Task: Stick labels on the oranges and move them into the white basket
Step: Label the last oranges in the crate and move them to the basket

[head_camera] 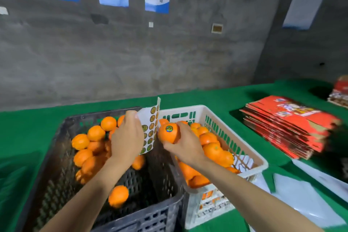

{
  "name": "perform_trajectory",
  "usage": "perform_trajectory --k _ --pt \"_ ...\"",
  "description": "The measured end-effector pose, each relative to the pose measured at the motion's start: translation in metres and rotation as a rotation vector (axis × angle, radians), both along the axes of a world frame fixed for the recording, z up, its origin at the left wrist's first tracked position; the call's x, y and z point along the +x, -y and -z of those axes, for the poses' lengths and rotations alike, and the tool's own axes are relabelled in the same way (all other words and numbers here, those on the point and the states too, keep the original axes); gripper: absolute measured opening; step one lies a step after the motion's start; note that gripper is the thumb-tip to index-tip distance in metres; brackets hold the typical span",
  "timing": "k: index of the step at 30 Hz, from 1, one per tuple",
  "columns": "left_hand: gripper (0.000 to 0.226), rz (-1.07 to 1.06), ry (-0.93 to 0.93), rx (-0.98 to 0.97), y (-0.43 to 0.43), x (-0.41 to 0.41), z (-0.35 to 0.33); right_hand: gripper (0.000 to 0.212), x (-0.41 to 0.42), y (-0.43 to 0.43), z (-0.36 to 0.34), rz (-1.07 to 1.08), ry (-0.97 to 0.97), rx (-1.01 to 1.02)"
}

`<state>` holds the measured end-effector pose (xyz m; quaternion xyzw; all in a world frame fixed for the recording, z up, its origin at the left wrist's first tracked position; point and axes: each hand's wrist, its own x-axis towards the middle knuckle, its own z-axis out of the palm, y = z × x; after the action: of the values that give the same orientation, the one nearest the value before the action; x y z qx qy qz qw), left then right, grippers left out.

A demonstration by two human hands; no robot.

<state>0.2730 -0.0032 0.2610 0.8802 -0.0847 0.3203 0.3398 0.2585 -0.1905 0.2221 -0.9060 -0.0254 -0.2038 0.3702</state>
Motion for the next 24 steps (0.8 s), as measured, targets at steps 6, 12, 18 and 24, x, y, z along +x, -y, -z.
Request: perform_trajectory --k 6,12,18,24 --pt "0.023 0.055 0.004 -0.016 0.068 0.01 -0.005 0.049 -0.007 0.08 -0.001 0.112 -0.011 0.049" --pt "0.021 0.048 -0.035 -0.093 0.124 0.021 0.0 0.058 0.008 0.149 0.009 0.202 -0.123 -0.023" --pt "0.035 -0.032 -0.135 -0.209 0.14 0.047 0.018 0.067 0.046 0.195 0.024 0.161 -0.22 -0.082" --pt "0.034 -0.128 -0.235 -0.251 0.148 0.069 0.039 0.08 0.081 0.213 0.036 0.139 -0.352 -0.261"
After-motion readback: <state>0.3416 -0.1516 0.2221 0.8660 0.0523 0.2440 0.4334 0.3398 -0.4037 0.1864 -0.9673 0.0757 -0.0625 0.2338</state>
